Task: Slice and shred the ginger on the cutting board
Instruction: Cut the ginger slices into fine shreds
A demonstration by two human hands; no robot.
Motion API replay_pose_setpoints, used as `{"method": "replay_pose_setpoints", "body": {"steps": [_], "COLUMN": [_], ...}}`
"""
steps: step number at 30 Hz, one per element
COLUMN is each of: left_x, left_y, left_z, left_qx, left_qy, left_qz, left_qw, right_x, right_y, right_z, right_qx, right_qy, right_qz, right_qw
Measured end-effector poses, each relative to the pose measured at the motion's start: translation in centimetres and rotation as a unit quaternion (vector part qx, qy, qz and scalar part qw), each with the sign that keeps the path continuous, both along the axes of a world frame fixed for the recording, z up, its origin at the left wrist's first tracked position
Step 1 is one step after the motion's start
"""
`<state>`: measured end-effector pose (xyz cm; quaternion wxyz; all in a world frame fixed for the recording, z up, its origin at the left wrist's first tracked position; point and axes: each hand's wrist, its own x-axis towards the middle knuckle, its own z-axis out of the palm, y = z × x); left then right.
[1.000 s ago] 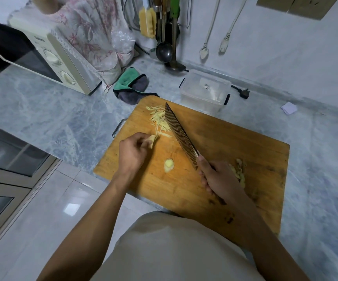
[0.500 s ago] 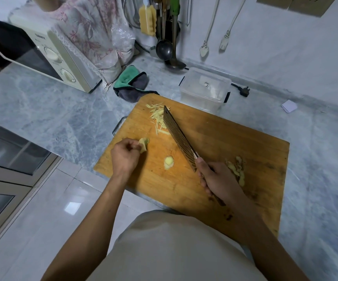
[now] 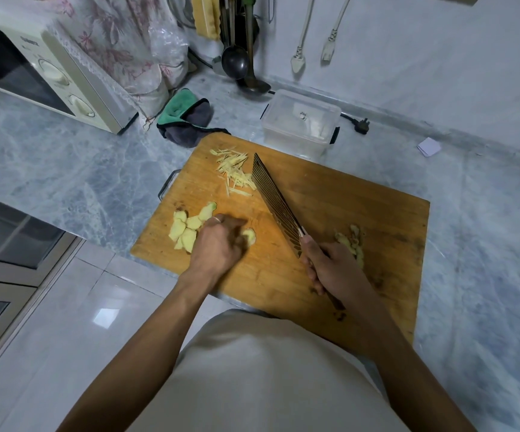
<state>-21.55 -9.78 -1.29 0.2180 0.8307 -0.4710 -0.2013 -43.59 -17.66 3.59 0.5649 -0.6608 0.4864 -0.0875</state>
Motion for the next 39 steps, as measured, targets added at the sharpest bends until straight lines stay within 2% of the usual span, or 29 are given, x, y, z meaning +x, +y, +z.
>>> {"method": "replay_pose_setpoints", "body": {"steps": [3, 12, 18, 20, 24, 28, 35, 37, 39], "left_x": [-0.3, 0.7, 1.3, 1.5, 0.9, 1.0, -1.5, -1.3, -0.7], "left_y": [-0.9, -1.9, -1.5, -1.0, -0.6, -1.0, -2.5, -2.2, -1.6], "left_z": [-0.3, 0.3, 0.5, 0.4, -0.1, -0.1, -0.4, -0.2, -0.1], "left_qx": [0.048, 0.039, -0.028, -0.012, 0.016, 0.019, 0.004, -0.028, -0.019], "left_qy": [-0.006, 0.059, 0.198, 0.169, 0.066, 0.046, 0.089, 0.129, 0.156], "left_qz": [-0.034, 0.023, 0.131, 0.089, -0.055, -0.078, 0.027, 0.066, 0.097], "left_qw": [0.998, 0.997, 0.971, 0.981, 0.996, 0.996, 0.996, 0.989, 0.983], "right_x": [-0.2, -0.9, -1.2, -1.2, -1.2, -1.0, -0.5, -0.8, -1.2], "right_y": [0.2, 0.4, 0.3, 0.2, 0.0, -0.3, -0.6, -0.8, -1.0], "right_z": [0.0, -0.1, 0.0, 0.0, -0.1, -0.1, 0.5, 0.7, 0.7], "right_qx": [-0.004, -0.009, -0.006, -0.011, 0.002, 0.002, 0.001, -0.003, -0.013], "right_qy": [0.003, -0.001, 0.003, 0.009, 0.009, 0.024, 0.027, 0.022, 0.021], "right_qz": [0.002, -0.003, -0.002, 0.0, -0.002, 0.0, -0.001, -0.001, 0.005], "right_qw": [1.0, 1.0, 1.0, 1.0, 1.0, 1.0, 1.0, 1.0, 1.0]}}
